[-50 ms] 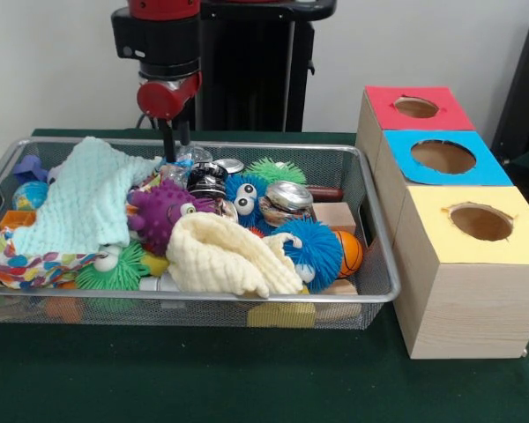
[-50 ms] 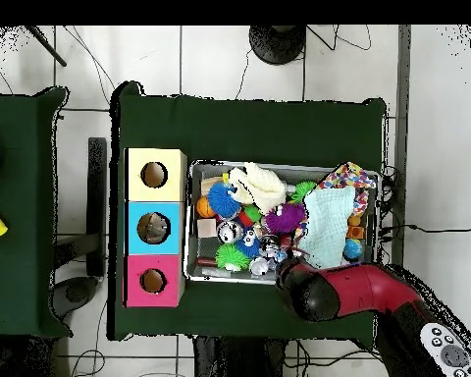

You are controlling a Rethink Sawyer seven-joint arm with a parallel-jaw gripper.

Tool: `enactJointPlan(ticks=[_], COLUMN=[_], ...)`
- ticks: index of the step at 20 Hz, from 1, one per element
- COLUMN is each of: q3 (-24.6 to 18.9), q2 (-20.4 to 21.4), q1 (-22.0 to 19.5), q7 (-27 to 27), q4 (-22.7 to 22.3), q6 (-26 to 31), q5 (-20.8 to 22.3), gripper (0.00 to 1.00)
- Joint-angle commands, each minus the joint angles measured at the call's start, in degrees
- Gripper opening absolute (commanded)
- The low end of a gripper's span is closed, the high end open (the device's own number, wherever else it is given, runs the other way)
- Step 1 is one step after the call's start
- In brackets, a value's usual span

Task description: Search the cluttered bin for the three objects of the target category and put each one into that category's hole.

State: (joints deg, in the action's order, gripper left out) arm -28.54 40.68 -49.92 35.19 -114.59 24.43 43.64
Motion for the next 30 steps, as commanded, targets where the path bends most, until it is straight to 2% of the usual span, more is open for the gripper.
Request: enactJointPlan(ticks=[1,9,14,17,20,22,27,30], q3=[-9.9,-17.1,-21.1,-23.4,-26.1,-25.9,-25.3,-25.3], q2=[-0.8,3.3,3.8,3.2,2.3,3.0,-1.8,-2.1], q1=[-0.9,-2.7,-4.1,-5.3,-6.3,-5.7,-5.5,-5.6], q7=[-6.0,-13.3,-19.5,-21.4,-25.5,-25.6,-33.3,-38.6], q4=[-2.5,-5.5,-5.8,-5.6,-5.9,-6.1,-4.5,-4.0], q6=[0.5,5.9,10.2,11.5,13.3,14.7,18.8,20.8], q5=[2.8,3.4,4.1,4.7,5.9,6.9,11.4,13.6], gripper=[1.0,1.0,1.0,1.0,1.0,1.0,1.0,1.0])
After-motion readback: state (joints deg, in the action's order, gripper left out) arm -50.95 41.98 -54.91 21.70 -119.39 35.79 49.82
